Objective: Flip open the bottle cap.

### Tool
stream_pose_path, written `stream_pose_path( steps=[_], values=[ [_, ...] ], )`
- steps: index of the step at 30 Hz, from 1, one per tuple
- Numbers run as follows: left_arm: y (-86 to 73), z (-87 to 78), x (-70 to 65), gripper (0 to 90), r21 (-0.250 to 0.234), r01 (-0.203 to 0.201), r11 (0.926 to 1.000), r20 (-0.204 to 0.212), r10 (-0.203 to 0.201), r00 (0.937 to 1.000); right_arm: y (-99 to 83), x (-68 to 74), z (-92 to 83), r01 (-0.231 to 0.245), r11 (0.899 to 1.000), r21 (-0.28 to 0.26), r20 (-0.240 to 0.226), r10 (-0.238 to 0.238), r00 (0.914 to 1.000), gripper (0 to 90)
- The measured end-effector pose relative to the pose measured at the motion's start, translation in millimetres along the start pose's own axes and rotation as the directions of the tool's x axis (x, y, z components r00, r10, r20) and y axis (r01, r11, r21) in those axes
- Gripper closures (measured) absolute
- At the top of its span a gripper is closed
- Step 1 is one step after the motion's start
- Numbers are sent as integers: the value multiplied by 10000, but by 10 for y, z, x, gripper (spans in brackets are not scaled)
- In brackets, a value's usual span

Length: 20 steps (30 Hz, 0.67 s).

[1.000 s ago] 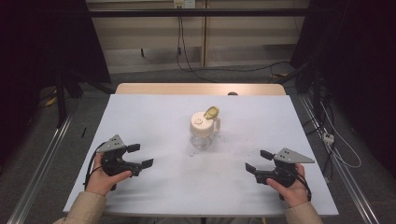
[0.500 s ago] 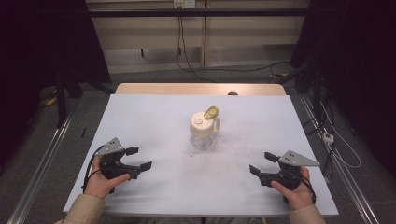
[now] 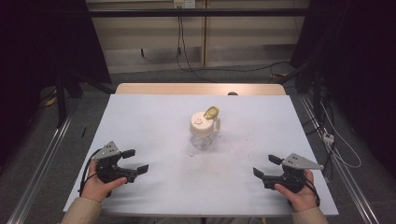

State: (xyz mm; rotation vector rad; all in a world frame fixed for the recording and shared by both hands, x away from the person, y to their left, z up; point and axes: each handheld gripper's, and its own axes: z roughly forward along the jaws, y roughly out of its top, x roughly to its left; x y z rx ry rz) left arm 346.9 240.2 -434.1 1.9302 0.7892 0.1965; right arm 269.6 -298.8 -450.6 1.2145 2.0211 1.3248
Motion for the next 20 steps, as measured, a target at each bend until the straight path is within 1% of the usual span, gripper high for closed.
stream_pose_path(
  steps=[6,11,14,16,20],
  values=[
    [-17,-36,-8,110,-102,-8,9999,-96,7,10000,-7,18,11,103,9999,103,20,-103,9999,173],
    [-20,-39,-2,109,-196,59,9998,-57,-60,10000,-18,4,17,47,9999,161,32,-48,10000,173],
    [-18,-28,-5,109,-168,36,9999,0,-36,10000,-24,10,28,90,9996,252,49,-91,9999,172],
    [-16,-18,-9,109,-121,-12,9999,-45,12,10000,-24,16,36,129,9995,286,91,-131,9999,170],
    [-22,0,3,109,-84,13,10000,-3,-13,10000,-21,22,51,245,9989,399,113,-250,9996,169]
  ],
)
